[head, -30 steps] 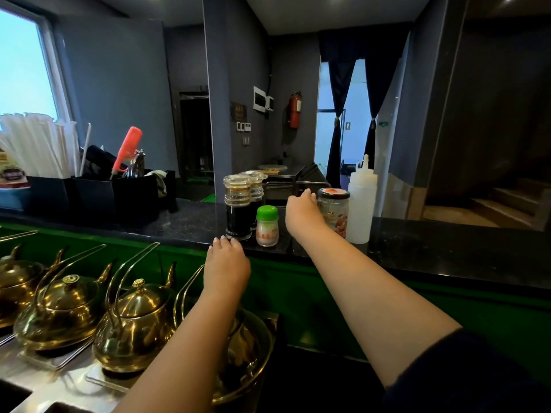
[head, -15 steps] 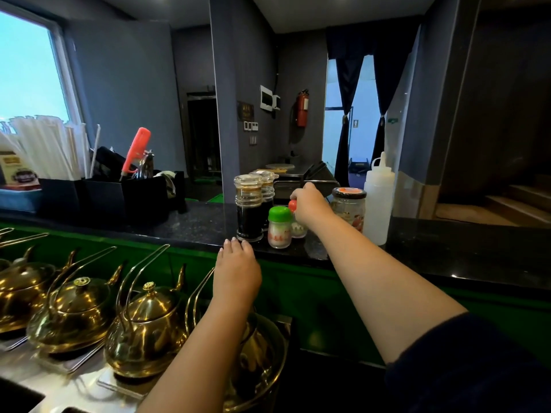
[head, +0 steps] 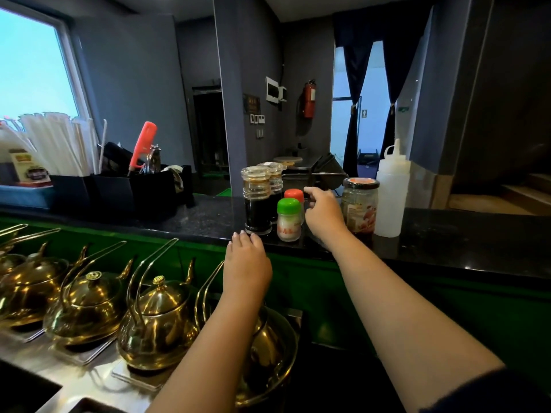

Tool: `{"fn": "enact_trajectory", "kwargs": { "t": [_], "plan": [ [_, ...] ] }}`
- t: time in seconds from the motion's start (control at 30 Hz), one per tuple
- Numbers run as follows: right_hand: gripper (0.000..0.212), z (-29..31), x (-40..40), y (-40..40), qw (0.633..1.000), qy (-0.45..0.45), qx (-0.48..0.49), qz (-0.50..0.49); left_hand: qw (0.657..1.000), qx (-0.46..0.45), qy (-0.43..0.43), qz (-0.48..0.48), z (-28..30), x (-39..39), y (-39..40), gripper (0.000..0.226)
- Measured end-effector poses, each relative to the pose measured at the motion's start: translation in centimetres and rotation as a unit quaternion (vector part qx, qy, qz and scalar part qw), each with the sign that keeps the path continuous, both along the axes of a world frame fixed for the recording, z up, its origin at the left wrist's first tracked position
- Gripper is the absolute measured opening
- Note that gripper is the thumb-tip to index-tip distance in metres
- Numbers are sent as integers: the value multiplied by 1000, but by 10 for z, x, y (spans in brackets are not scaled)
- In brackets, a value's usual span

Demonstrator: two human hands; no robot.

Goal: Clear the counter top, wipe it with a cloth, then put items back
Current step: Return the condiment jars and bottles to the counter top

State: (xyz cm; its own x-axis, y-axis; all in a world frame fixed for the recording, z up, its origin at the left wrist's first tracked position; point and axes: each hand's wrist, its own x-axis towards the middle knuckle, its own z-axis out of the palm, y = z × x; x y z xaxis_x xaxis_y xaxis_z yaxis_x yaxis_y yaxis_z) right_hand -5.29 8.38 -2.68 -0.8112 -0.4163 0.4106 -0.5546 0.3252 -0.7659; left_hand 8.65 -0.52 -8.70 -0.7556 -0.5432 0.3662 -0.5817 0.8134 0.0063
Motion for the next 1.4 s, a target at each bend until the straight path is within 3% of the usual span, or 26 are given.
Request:
{"fn": "enact_trajectory", "kwargs": {
  "t": [0.2, 0.43, 0.6, 0.73, 0.8, 0.87, 0.93, 1.07, 1.4],
  "plan": [
    [74, -27, 29, 13, 997, -56, 10, 61, 1000, -1, 9, 0, -1, 1, 0, 55],
    [56, -21, 32, -3, 998, -42, 51, 21, 998, 42, 44, -18, 0, 4, -5, 56],
    [60, -20, 36, -6, 998, -32, 58, 17, 998, 48, 46, -22, 3, 5, -5, 55],
    [47, -25, 49, 28, 998, 53, -34, -26, 996, 82, 41, -9, 8, 9, 1, 59],
    [38, -30, 51, 51, 983, 132, -79, -104, 994, 92, 65, -9, 10, 10, 11, 64],
    [45, -31, 47, 72, 963, 167, -84, -193, 990, 85, 113, -13, 7, 9, 30, 66],
    [58, -27, 38, 86, 961, 129, -61, -235, 988, 78, 134, -12, 0, 6, 47, 69],
    [77, -15, 22, 91, 976, 12, -4, -219, 990, 92, 105, -1, -11, -2, 56, 75],
    [73, -9, 7, 69, 969, -32, -10, -243, 998, 41, 32, -21, 0, 2, 41, 71]
  ]
}}
